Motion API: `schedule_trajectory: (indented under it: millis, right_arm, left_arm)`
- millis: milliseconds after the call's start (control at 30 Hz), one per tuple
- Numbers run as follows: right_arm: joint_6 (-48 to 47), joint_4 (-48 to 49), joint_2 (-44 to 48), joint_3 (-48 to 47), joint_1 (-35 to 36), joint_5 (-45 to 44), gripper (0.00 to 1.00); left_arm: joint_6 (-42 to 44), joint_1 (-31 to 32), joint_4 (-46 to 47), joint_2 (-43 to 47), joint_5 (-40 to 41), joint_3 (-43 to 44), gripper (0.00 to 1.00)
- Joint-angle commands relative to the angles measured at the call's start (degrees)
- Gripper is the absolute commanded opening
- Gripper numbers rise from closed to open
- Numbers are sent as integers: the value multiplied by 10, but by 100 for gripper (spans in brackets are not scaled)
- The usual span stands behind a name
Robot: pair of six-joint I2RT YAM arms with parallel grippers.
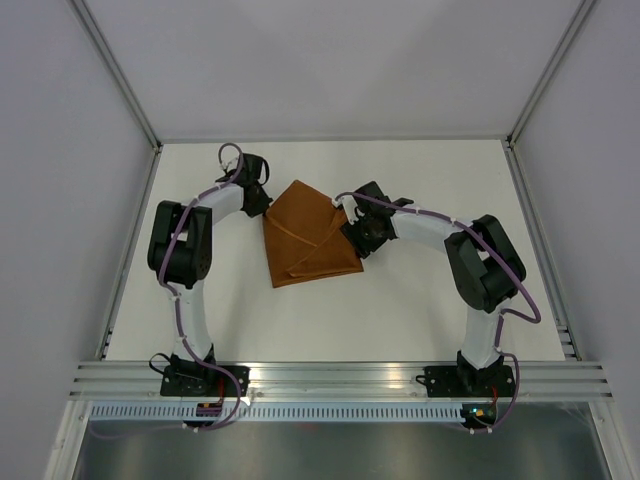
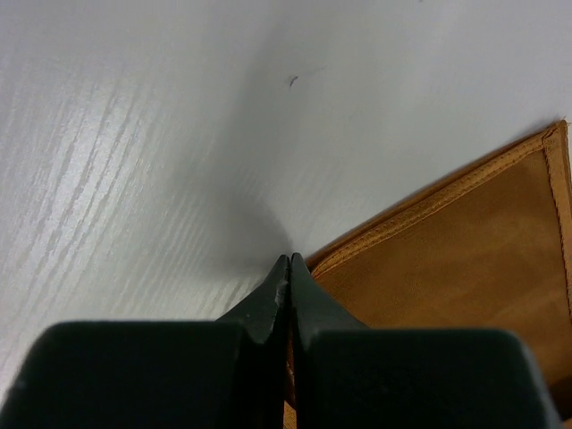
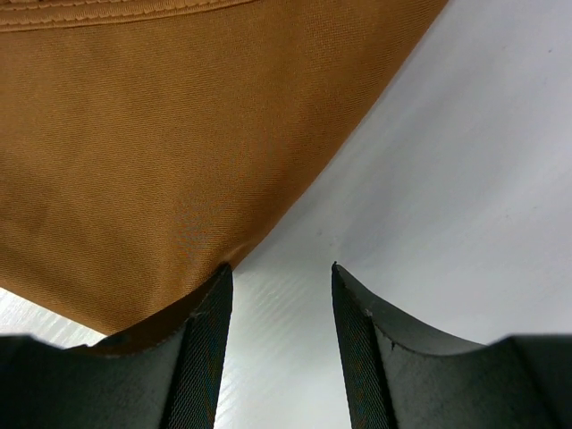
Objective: Fold the napkin, place the utensils inside, and roll it up
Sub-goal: Roll the napkin with the utensil
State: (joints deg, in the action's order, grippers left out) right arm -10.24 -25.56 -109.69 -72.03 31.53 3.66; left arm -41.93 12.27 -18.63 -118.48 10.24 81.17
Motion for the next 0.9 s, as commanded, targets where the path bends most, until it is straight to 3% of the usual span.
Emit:
schedule_trajectory:
  millis: [0, 433, 867]
  right_arm:
    - [15, -27, 10, -7, 3, 6, 55]
    - [27, -48, 68, 36, 11, 13, 55]
    - [40, -62, 127, 51, 12, -24, 54]
  left_arm:
    - [33, 9, -32, -24, -14, 25, 2]
    - [64, 58, -53, -61, -25, 101, 2]
    - [79, 61, -62, -62, -30, 138, 7]
